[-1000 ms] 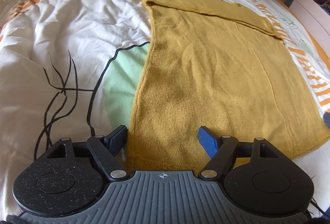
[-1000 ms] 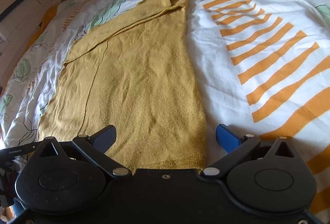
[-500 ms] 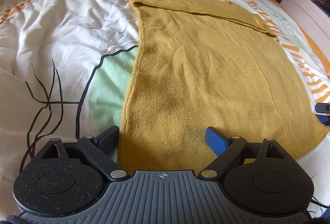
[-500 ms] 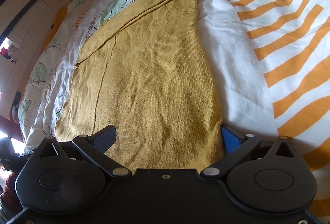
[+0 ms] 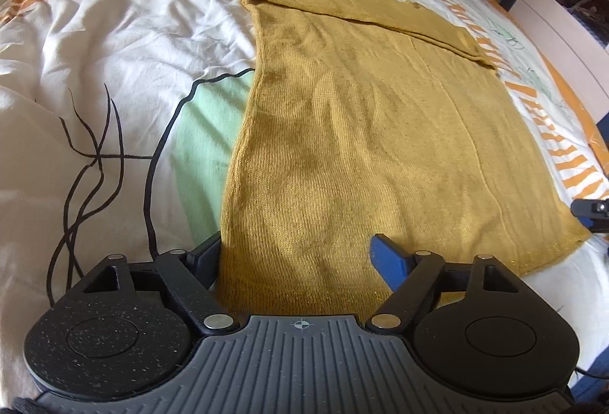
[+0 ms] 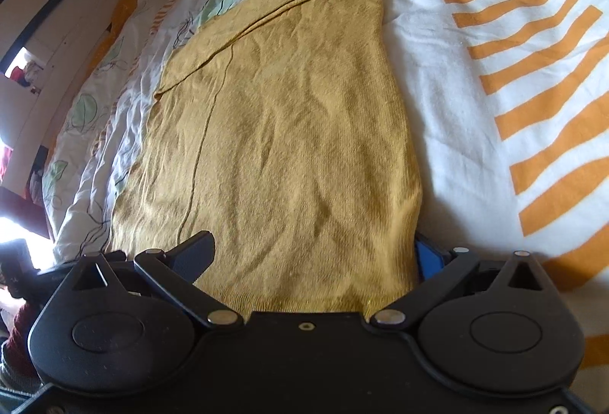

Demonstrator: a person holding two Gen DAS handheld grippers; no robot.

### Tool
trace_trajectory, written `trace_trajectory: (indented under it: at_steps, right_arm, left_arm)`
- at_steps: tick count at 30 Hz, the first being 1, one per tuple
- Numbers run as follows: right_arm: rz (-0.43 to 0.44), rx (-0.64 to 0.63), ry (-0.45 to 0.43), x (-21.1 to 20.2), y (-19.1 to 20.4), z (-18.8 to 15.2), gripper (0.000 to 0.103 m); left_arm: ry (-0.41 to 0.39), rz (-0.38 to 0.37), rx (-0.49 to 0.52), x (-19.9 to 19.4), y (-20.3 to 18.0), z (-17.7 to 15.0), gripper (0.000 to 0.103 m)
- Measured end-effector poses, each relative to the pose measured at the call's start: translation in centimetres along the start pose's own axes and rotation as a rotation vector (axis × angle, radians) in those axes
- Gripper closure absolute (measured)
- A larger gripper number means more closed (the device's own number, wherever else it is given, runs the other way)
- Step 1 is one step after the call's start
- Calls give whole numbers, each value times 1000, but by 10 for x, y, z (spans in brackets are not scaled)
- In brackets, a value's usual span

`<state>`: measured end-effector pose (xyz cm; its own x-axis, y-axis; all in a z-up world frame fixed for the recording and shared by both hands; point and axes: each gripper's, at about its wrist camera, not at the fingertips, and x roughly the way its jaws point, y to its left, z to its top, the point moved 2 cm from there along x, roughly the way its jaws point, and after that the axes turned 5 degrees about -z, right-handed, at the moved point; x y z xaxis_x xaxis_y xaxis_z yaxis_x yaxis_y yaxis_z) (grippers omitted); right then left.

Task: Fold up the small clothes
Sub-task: 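Lower both tools to the sweater's hem and close them on it, then lift the held hem with both tools, fold it toward the collar, open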

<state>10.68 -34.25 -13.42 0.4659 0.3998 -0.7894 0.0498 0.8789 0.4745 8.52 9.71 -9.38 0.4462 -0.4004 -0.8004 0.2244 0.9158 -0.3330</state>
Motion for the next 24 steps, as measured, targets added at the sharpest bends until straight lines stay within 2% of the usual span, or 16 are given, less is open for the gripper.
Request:
trace_trajectory:
  at_steps: [6, 10, 13, 15, 16, 18, 24]
  right_arm:
    - [3, -23, 8, -5, 3, -6, 2]
    - [11, 10, 4, -4, -2, -4, 3]
    - [0, 43, -12, -7, -7, -3, 21]
    - [-3, 97, -21, -9, -16, -3, 49]
    - [2, 133, -20, -9, -22, -4, 56]
    - [14, 198, -20, -9, -31, -6, 81]
    - [21, 169, -49, -12, -24, -7, 89]
  left_arm:
    - [-9, 3, -26, -3, 5, -1, 44]
    - [-23, -10, -71, -4, 12, 0, 65]
    - [-39, -28, -119, -6, 18, 0, 81]
    - [-45, -41, -142, -6, 21, 0, 86]
    - [-48, -49, -147, -7, 22, -1, 91]
    - [-52, -59, -149, -7, 21, 0, 95]
    - [-86, -86, -157, -12, 18, 3, 97]
